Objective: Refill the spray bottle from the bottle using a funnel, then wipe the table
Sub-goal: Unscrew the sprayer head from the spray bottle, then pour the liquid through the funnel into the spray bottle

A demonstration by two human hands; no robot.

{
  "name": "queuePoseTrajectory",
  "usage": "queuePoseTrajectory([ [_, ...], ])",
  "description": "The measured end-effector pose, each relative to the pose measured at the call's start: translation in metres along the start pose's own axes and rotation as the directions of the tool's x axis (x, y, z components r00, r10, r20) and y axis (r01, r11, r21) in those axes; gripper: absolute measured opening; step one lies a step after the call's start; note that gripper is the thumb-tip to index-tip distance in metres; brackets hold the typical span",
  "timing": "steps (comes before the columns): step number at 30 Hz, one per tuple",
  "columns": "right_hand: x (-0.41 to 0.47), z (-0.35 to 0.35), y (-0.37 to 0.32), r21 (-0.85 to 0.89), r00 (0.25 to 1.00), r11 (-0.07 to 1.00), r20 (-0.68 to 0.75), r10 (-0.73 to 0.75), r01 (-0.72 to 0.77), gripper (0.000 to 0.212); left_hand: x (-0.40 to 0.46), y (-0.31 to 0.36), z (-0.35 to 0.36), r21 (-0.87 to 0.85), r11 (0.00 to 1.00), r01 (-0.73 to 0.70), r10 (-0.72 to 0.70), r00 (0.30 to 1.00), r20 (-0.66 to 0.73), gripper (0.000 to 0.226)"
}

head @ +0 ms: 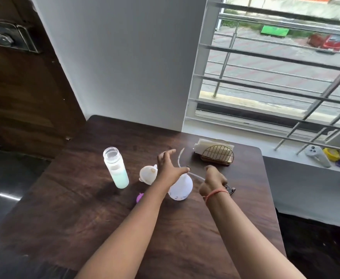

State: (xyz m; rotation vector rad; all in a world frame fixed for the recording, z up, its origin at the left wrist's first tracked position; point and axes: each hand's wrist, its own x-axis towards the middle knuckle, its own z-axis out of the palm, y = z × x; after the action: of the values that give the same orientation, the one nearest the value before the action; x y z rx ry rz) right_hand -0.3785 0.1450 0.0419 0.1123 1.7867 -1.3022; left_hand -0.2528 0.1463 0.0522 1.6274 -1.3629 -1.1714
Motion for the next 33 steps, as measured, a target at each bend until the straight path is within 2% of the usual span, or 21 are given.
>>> queuePoseTrajectory([
  [3, -0.026, 0.016, -0.018, -0.152, 0.965, 0.954, 0.006, -0.260, 0.258, 0.037, 0.002, 0.027, -0.033, -0.083, 0.983, -0.162, 0.154, 0.984, -0.092, 0.062],
  [5, -0.045, 0.032, -0.019, -0.170, 0.898, 0.883, 0.138, -0.418, 0.437, 0.019, 0.002, 0.041, -0.062, -0.067, 0.961, -0.268, 0.253, 0.952, -0.174, 0.054],
  [7, -0.060, 0.050, -0.008, -0.105, 0.791, 0.812, 0.329, -0.516, 0.574, 0.014, 0.003, 0.047, -0.092, -0.021, 0.943, -0.331, 0.314, 0.912, -0.262, 0.046],
  [10, -0.082, 0.071, 0.012, -0.143, 0.594, 0.663, 0.607, -0.527, 0.735, 0.016, 0.003, 0.036, -0.134, 0.078, 0.935, -0.346, 0.349, 0.859, -0.376, 0.041],
  [12, -0.079, 0.083, 0.033, -0.243, 0.504, 0.520, 0.738, -0.448, 0.819, 0.019, 0.001, 0.018, -0.154, 0.078, 0.960, -0.270, 0.278, 0.874, -0.399, 0.043],
  [15, -0.068, 0.092, 0.057, -0.434, 0.522, 0.307, 0.789, -0.325, 0.847, 0.029, -0.001, -0.012, -0.177, 0.006, 0.990, -0.143, 0.136, 0.926, -0.352, 0.051],
  [19, -0.054, 0.094, 0.081, -0.528, 0.536, 0.091, 0.824, -0.186, 0.844, 0.038, -0.002, -0.039, -0.191, -0.038, 0.998, -0.048, 0.036, 0.965, -0.258, 0.066],
  [23, -0.046, 0.096, 0.097, -0.585, 0.581, -0.021, 0.808, -0.099, 0.811, 0.042, 0.000, -0.046, -0.190, -0.157, 0.987, -0.018, -0.001, 0.993, -0.117, 0.074],
  [25, -0.044, 0.097, 0.103, -0.598, 0.590, -0.078, 0.800, -0.104, 0.798, 0.043, 0.001, -0.051, -0.188, -0.149, 0.989, -0.022, 0.019, 1.000, -0.020, 0.071],
  [27, -0.046, 0.098, 0.104, -0.597, 0.576, -0.078, 0.795, -0.191, 0.799, 0.044, 0.003, -0.055, -0.185, -0.133, 0.990, -0.041, 0.042, 0.999, 0.008, 0.060],
  [30, -0.053, 0.100, 0.091, -0.570, 0.540, 0.012, 0.772, -0.334, 0.822, 0.040, 0.005, -0.059, -0.178, -0.137, 0.989, -0.050, 0.043, 0.998, -0.056, 0.045],
  [33, -0.061, 0.099, 0.063, -0.533, 0.515, 0.113, 0.709, -0.482, 0.839, 0.034, 0.014, -0.062, -0.171, -0.166, 0.982, -0.086, 0.081, 0.996, -0.037, 0.040],
])
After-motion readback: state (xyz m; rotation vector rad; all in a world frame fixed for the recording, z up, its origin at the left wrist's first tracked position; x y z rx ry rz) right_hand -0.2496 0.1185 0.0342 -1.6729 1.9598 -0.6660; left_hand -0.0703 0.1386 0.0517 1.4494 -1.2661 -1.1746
